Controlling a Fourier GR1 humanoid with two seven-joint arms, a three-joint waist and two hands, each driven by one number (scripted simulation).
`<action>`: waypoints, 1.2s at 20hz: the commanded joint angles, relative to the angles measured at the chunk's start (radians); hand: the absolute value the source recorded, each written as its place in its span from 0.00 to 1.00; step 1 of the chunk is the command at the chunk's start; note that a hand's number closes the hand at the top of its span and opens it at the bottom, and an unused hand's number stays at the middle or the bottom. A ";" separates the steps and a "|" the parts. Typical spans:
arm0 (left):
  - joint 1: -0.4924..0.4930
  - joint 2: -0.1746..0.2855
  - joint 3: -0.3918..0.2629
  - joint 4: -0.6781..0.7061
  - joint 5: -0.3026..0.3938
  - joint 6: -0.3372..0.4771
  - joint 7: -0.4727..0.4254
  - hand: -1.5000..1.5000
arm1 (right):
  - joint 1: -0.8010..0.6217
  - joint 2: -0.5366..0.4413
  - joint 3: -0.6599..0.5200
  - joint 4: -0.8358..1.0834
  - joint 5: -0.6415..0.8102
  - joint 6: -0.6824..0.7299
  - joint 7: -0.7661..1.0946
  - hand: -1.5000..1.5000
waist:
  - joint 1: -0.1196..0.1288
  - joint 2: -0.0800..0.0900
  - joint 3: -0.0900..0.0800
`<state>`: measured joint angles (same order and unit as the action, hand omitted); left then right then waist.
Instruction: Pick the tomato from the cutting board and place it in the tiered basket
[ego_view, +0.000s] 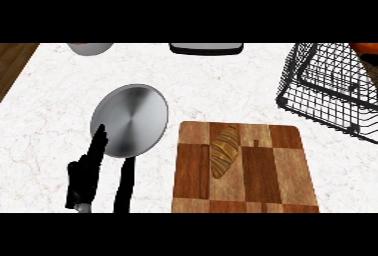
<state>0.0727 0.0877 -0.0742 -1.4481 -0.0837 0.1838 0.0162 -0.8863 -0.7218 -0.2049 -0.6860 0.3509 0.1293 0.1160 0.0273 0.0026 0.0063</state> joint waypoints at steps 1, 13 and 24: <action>0.006 0.014 0.016 0.025 0.015 -0.018 0.038 0.50 | -0.017 0.061 -0.076 0.062 -0.093 0.022 -0.022 0.00 | -0.009 0.003 -0.005; 0.019 -0.016 0.002 0.022 -0.005 0.006 0.035 0.50 | -0.072 -0.082 -0.316 0.135 -0.243 -0.114 -0.134 0.00 | -0.018 0.003 -0.005; 0.052 0.004 0.012 -0.020 0.010 -0.020 0.038 0.50 | 0.129 -0.445 -0.523 0.309 -0.350 0.000 -0.125 0.00 | -0.033 0.001 -0.003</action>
<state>0.0947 0.0925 -0.0562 -1.4717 -0.0751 0.1702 0.0366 -0.8375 -1.0386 -0.6558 -0.4365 0.0483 0.0435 0.0055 0.0021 0.0006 0.0061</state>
